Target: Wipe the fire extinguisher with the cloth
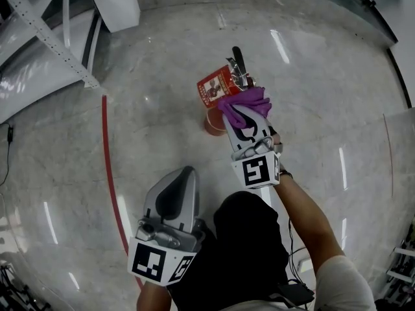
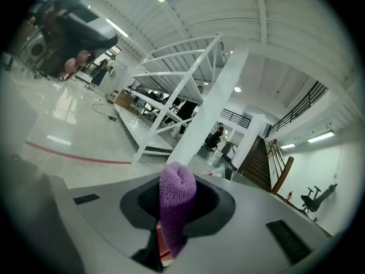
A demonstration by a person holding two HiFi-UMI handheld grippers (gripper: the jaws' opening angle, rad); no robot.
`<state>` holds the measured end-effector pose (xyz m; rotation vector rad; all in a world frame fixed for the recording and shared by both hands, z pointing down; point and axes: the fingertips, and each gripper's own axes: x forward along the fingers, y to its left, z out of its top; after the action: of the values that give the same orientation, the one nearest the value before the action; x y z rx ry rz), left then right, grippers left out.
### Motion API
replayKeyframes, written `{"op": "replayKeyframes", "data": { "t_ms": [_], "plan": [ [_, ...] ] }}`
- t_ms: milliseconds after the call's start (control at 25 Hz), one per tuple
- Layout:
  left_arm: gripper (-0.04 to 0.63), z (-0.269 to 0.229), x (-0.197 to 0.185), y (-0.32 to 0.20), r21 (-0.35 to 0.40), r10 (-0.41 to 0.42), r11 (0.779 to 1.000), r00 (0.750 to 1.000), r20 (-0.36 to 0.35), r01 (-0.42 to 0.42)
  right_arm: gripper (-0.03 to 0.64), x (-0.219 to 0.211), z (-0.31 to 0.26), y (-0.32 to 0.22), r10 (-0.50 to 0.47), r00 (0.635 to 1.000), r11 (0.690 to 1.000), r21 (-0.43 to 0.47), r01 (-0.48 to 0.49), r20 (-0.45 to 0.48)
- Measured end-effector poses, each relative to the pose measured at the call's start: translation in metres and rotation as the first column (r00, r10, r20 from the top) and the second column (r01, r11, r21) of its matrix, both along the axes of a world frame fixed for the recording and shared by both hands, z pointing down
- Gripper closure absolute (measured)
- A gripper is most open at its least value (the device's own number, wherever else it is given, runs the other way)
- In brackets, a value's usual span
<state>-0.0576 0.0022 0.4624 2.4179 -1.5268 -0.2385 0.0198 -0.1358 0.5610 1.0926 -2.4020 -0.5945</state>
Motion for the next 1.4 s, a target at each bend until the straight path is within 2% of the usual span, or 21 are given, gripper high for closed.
{"op": "replayKeyframes", "data": {
  "t_ms": [240, 320, 520, 840, 960, 1080, 1240, 1400],
  "plan": [
    [0.592, 0.003, -0.004, -0.001, -0.005, 0.009, 1.000, 1.000, 0.001, -0.009, 0.549, -0.016, 0.033, 0.012, 0.000, 0.997, 1.000, -0.002, -0.001, -0.073],
    [0.592, 0.005, -0.006, -0.002, -0.010, 0.006, 1.000, 1.000, -0.002, -0.006, 0.549, -0.022, 0.053, 0.014, -0.007, 0.996, 1.000, -0.028, 0.004, -0.088],
    [0.592, 0.008, -0.012, 0.000, -0.016, -0.007, 1.000, 1.000, 0.006, 0.007, 0.549, -0.033, 0.122, -0.005, 0.015, 0.998, 0.992, -0.127, -0.023, -0.066],
    [0.592, 0.011, -0.034, 0.003, -0.029, -0.036, 0.999, 0.999, 0.012, 0.036, 0.549, -0.048, 0.200, -0.008, -0.024, 0.996, 0.992, -0.127, 0.012, -0.088],
    [0.592, 0.015, -0.037, 0.005, -0.045, -0.040, 0.998, 0.999, 0.000, 0.040, 0.549, -0.049, 0.231, -0.007, -0.044, 0.992, 0.987, -0.157, 0.026, -0.115],
    [0.592, 0.019, -0.040, 0.007, -0.056, -0.041, 0.998, 0.999, 0.002, 0.041, 0.549, -0.046, 0.262, -0.008, -0.040, 0.991, 0.973, -0.229, 0.010, -0.125],
    [0.592, 0.023, -0.045, 0.011, -0.072, -0.039, 0.997, 0.999, 0.013, 0.040, 0.549, -0.043, 0.305, -0.009, -0.034, 0.988, 0.940, -0.341, -0.019, -0.148],
    [0.592, 0.023, -0.052, 0.015, -0.057, -0.050, 0.997, 0.998, 0.031, 0.052, 0.549, -0.040, 0.330, -0.006, -0.050, 0.990, 0.909, -0.416, -0.010, -0.134]
  ]
}}
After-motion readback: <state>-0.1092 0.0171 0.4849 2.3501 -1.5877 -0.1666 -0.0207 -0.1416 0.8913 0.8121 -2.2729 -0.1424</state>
